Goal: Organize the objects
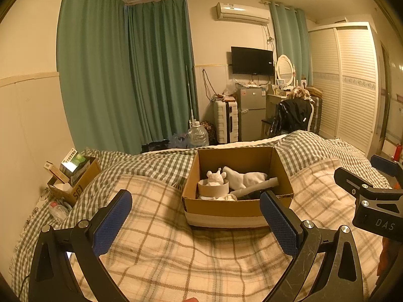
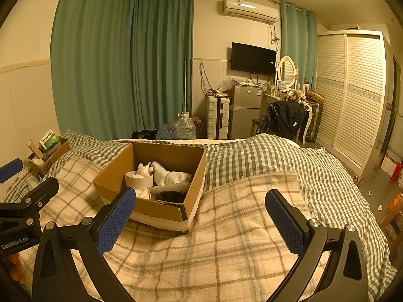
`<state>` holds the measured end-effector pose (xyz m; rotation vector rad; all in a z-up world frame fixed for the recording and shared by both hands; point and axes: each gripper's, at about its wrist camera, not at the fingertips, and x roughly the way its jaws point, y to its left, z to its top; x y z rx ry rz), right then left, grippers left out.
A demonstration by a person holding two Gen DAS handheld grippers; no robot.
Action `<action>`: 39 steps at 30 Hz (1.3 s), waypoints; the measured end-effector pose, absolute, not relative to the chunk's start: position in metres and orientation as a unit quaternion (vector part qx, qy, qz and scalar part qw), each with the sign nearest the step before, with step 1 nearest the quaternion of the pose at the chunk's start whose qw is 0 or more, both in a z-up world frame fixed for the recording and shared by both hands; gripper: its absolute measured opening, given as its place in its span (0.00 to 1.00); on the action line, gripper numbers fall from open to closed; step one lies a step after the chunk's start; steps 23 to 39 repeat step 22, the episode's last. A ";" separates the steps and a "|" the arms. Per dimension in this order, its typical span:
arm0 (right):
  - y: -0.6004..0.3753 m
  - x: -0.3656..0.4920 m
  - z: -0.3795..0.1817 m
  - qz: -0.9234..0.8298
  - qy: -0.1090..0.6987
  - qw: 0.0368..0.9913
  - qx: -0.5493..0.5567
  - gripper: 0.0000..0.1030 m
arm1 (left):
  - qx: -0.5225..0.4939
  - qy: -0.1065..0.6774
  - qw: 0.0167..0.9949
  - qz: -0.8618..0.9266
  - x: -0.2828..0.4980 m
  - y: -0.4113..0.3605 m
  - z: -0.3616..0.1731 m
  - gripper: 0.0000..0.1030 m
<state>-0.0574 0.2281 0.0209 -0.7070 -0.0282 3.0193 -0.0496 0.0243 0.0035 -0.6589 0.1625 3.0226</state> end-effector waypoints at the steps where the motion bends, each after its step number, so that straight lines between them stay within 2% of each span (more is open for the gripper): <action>1: 0.228 -0.057 0.021 0.973 -0.009 0.020 -0.229 1.00 | -0.213 0.053 0.022 0.975 -0.049 0.024 0.004 1.00; 39: 0.225 -0.061 0.017 0.972 -0.010 0.018 -0.236 1.00 | -0.207 0.052 0.000 0.977 -0.051 0.018 0.005 1.00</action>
